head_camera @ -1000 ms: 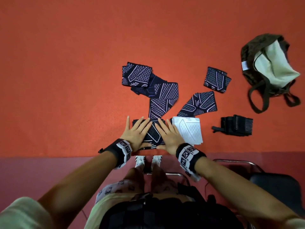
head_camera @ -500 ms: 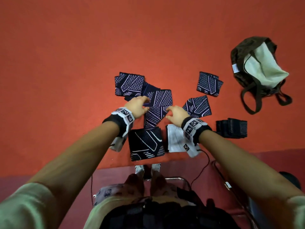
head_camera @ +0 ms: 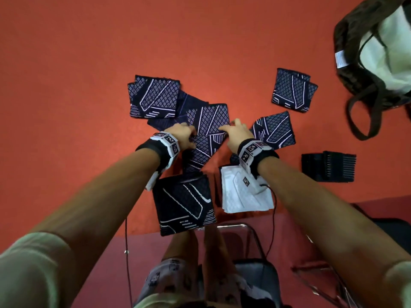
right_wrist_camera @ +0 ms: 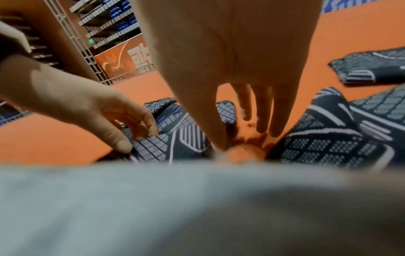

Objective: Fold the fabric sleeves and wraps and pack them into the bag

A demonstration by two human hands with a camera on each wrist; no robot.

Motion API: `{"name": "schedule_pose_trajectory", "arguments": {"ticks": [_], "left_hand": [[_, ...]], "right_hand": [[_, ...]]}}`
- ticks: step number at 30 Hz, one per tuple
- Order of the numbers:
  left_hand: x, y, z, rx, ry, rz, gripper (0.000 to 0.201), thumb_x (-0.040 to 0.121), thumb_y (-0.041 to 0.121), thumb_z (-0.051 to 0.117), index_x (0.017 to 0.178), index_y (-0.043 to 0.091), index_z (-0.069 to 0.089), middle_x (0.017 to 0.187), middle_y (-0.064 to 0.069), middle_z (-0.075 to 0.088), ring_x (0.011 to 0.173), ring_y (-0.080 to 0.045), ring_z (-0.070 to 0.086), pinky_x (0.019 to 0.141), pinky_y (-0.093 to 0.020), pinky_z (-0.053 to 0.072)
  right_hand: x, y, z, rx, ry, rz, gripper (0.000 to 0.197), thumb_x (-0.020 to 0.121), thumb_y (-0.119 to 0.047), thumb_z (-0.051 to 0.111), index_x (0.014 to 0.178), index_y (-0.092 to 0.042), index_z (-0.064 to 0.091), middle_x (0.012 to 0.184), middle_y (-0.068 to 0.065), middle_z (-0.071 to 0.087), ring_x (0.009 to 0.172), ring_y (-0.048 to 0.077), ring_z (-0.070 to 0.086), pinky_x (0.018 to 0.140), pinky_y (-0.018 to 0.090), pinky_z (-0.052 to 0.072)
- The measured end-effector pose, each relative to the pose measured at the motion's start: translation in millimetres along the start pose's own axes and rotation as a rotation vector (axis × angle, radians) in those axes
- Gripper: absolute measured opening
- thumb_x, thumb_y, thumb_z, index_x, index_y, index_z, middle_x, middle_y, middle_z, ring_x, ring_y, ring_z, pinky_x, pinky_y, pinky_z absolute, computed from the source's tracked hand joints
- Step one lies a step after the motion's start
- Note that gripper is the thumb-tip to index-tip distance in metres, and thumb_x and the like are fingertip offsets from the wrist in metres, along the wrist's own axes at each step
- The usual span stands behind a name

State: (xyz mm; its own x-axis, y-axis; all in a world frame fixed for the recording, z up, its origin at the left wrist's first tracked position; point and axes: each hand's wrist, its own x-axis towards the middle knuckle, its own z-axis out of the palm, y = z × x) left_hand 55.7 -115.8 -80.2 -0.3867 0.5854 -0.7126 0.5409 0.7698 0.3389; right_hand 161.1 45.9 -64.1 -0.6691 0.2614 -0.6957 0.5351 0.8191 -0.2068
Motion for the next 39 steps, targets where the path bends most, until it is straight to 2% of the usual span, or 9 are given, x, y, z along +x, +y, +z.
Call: {"name": "schedule_pose_trajectory", "arguments": {"ticks": [6,11,14,17,20,23,28,33,39], "left_hand": [[-7,1,3,-0.214,0.079,0.054,0.021,0.084,0.023,0.068,0.100,0.011,0.061,0.096,-0.001,0.050,0.094,-0.018,0.049,0.080,-0.023,0.036],[-31,1,-23,-0.594,0.214,0.034,0.016,0.081,0.019,0.072,0.082,0.018,0.057,0.084,-0.003,0.057,0.079,-0.016,0.051,0.075,-0.027,0.040],[-53,2,-52,-0.843,0.329,0.014,0.018,0.083,0.015,0.070,0.076,0.021,0.055,0.071,-0.002,0.057,0.060,-0.008,0.056,0.059,-0.021,0.046],[-75,9,-82,-1.005,0.439,0.015,0.018,0.085,0.012,0.068,0.076,0.021,0.055,0.069,-0.001,0.059,0.047,0.001,0.057,0.048,-0.016,0.048],[-93,16,-106,-1.086,0.572,0.045,0.018,0.083,0.013,0.070,0.075,0.022,0.057,0.068,0.001,0.062,0.053,-0.002,0.058,0.062,-0.023,0.049],[-114,26,-125,-1.156,0.678,0.069,0.017,0.083,0.012,0.069,0.072,0.020,0.058,0.060,0.008,0.066,0.055,-0.005,0.060,0.064,-0.026,0.051],[-145,33,-141,-1.176,0.784,0.048,0.016,0.086,0.013,0.065,0.072,0.018,0.060,0.054,0.011,0.065,0.051,-0.001,0.059,0.054,-0.017,0.049],[-163,39,-133,-1.071,0.874,0.005,0.013,0.088,0.015,0.062,0.080,0.025,0.061,0.065,0.001,0.059,0.055,-0.008,0.054,0.054,-0.021,0.044],[-169,66,-111,-1.014,0.739,0.035,0.043,0.088,-0.006,0.039,0.068,0.022,0.064,0.058,0.008,0.061,0.053,-0.010,0.050,0.046,-0.018,0.039]], "right_hand": [[2,3,-5,0.059,0.099,0.013,0.021,0.088,-0.013,0.062,0.103,-0.026,0.068,0.125,0.005,0.042,0.121,0.026,0.037,0.102,0.039,0.038],[-9,8,-23,0.175,0.150,-0.112,0.007,0.091,-0.017,0.053,0.095,-0.014,0.058,0.151,0.000,0.032,0.146,0.021,0.009,0.118,0.050,0.008],[-24,3,-49,0.152,0.177,-0.170,0.010,0.096,-0.020,0.045,0.097,-0.012,0.050,0.136,0.013,0.049,0.142,0.020,0.024,0.119,0.047,-0.003],[-43,-4,-82,0.172,0.237,-0.216,0.014,0.098,-0.029,0.044,0.096,-0.015,0.044,0.084,0.006,0.060,0.103,0.028,0.056,0.117,0.044,0.013],[-63,-7,-112,0.269,0.230,-0.222,0.028,0.091,-0.032,0.058,0.111,-0.013,0.053,0.106,0.013,0.064,0.103,0.029,0.058,0.097,0.038,0.043],[-83,-4,-137,0.226,0.184,-0.185,0.041,0.088,-0.030,0.064,0.122,-0.008,0.057,0.120,0.014,0.061,0.110,0.029,0.058,0.095,0.035,0.045],[-111,18,-162,0.375,0.223,-0.178,0.035,0.087,-0.038,0.064,0.063,-0.020,0.045,0.065,-0.002,0.048,0.060,0.013,0.044,0.059,0.028,0.033],[-138,38,-178,0.860,0.056,-0.241,0.014,0.088,-0.008,0.063,0.077,-0.010,0.055,0.071,0.005,0.063,0.061,0.014,0.064,0.060,0.027,0.057],[-146,53,-172,0.993,0.302,-0.217,0.010,0.097,-0.012,0.046,0.090,-0.018,0.046,0.067,0.004,0.057,0.048,0.008,0.059,0.038,0.021,0.048]]}}
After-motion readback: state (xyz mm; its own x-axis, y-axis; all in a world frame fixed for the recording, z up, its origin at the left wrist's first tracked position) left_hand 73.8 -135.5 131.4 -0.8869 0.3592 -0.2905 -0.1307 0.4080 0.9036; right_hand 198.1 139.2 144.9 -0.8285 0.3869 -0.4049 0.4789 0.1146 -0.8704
